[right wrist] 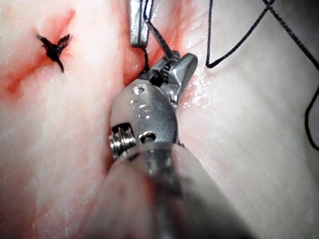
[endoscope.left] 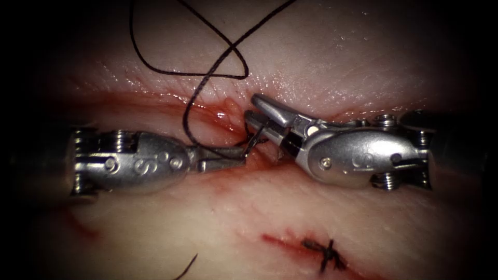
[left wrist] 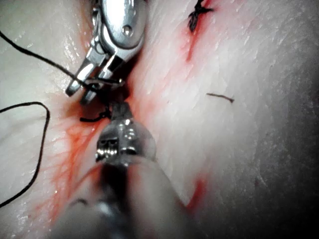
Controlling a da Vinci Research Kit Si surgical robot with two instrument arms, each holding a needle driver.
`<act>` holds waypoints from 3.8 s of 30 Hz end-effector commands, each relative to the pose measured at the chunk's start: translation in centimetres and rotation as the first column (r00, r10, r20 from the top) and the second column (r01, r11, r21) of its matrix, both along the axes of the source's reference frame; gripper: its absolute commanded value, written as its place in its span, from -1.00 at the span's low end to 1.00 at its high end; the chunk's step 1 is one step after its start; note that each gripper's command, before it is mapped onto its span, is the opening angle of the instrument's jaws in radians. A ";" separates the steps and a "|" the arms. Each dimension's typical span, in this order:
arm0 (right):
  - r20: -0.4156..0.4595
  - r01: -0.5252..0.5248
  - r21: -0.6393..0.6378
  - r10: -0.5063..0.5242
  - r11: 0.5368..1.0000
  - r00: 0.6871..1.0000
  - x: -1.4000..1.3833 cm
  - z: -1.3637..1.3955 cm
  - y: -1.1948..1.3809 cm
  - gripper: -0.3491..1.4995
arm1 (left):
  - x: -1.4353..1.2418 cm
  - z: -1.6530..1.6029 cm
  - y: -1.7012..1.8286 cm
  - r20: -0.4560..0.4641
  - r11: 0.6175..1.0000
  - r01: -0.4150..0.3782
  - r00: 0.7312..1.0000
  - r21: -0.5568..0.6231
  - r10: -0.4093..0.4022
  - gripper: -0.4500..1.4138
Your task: Wound Closure
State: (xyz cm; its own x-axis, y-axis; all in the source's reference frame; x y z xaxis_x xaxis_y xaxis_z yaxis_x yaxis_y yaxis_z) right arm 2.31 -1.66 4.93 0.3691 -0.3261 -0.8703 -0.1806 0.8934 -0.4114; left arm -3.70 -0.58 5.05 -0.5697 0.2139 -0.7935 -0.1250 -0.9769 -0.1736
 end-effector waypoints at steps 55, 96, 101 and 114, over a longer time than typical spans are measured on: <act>-0.136 -0.160 0.333 0.215 0.929 0.967 -0.03 -0.37 1.11 -1.00 | -0.51 0.71 -0.09 -0.037 1.000 0.005 0.999 0.019 -0.004 -1.00; -0.050 -0.020 0.988 0.434 0.156 0.900 0.12 -0.07 1.30 -1.00 | -0.33 0.77 -0.02 -0.043 1.000 0.000 0.999 0.016 0.001 -1.00; -0.049 0.021 0.997 0.414 0.072 0.909 0.15 -0.12 1.21 -1.00 | -0.33 0.77 -0.02 -0.043 1.000 0.000 0.999 0.016 0.001 -1.00; -0.034 0.056 0.997 0.390 -0.046 0.920 0.14 -0.20 0.94 -1.00 | -0.33 0.77 -0.01 -0.043 1.000 0.000 0.999 0.017 0.001 -1.00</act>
